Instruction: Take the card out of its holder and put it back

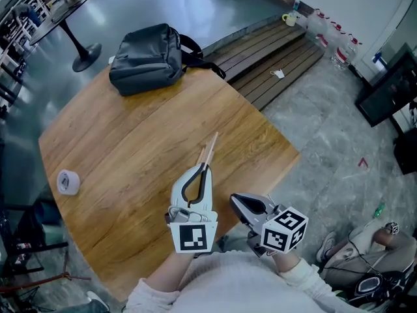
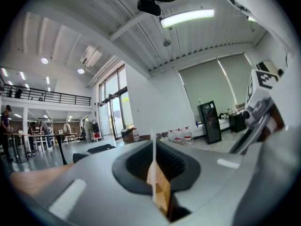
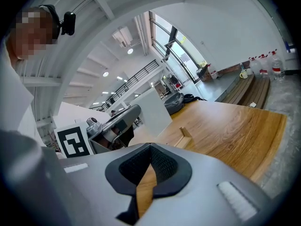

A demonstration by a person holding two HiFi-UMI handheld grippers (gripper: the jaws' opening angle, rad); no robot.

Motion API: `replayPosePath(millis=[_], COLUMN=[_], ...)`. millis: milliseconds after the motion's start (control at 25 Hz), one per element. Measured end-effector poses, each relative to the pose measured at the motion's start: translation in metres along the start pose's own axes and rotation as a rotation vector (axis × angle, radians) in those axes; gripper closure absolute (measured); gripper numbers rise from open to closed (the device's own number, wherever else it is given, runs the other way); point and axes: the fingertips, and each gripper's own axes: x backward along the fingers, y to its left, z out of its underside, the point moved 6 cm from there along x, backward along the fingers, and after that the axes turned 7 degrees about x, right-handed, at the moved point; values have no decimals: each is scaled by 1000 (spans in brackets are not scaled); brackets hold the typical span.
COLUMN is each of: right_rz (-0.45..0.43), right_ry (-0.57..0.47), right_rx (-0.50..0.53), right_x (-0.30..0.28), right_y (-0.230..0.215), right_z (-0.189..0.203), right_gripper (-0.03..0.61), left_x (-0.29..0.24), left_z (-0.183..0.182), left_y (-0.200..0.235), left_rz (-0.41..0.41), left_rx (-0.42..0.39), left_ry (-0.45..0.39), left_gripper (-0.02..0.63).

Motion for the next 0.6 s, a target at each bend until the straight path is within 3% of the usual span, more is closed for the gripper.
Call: replayPosePath(millis=[600], right_rz=[20], right_ry=[80], right_rx=[-56], right_x=[-13], right_y=[-16], right_z=[12], right_gripper=[581], left_x=[-22], left_z=[26], left_y=[8], left_rz=[12], left_rx=[30], left_ry=[25], left_gripper=[594])
